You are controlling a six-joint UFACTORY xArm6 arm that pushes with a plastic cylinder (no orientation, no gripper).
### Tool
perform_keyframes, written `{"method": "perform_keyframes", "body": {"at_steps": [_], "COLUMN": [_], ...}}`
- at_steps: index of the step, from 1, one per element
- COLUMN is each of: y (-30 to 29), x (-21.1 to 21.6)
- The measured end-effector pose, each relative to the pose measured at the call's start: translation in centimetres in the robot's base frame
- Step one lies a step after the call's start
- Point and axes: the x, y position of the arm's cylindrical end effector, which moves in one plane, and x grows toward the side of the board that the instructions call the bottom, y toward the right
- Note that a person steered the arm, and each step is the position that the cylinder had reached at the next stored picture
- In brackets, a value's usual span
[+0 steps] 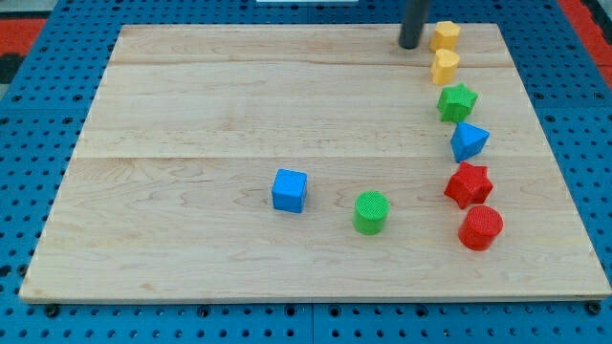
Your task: Place the green circle towards the top left side of the red circle
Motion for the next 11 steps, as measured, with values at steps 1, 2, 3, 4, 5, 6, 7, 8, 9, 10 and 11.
{"method": "perform_keyframes", "body": {"at_steps": [1, 2, 3, 4, 5, 6, 7, 8, 9, 10, 11], "y": [-6.6, -9.6, -10.1, -7.5, -3.6, -3.3, -2.9, -2.8, -2.3, 0.5, 1.7], "x": [4.8, 16.1, 25.6, 29.8, 31.2, 31.9, 32.9, 31.4, 31.0, 31.0, 31.0]}}
